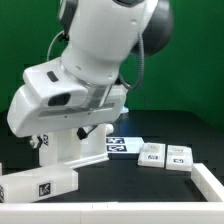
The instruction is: Assemble cabinet
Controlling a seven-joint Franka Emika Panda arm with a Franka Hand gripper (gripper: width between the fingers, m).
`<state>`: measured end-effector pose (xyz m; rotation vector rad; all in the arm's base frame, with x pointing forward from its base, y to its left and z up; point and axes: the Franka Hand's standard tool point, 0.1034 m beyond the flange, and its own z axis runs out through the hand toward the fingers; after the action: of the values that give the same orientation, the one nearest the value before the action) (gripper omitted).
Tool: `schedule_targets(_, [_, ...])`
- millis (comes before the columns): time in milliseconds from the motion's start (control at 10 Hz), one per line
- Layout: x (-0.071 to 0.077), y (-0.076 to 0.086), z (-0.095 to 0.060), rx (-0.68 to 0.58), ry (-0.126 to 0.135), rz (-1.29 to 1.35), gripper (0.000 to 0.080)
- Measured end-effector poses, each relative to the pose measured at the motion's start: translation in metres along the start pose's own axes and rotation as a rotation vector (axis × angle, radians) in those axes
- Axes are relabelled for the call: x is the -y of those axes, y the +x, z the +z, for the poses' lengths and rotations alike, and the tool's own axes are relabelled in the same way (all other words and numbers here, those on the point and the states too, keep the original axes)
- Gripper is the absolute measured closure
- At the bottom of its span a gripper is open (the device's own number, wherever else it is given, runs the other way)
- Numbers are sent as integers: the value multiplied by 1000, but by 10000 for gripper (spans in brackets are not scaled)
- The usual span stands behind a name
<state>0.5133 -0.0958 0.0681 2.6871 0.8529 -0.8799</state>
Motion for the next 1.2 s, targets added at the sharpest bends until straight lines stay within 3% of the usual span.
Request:
schedule_targets(300, [7,6,8,149,27,-22,2])
schedule_targets(400, [-1,-5,18,231,50,0,2])
schedule_targets(500, [-11,-12,23,304,34,57,2])
schedule_targets(600, [-10,-9,25,314,14,125,2])
schedule_targets(1000, [-8,-9,27,315,18,109,2])
schedule_targets(1200, [-8,-21,37,350,27,146,2])
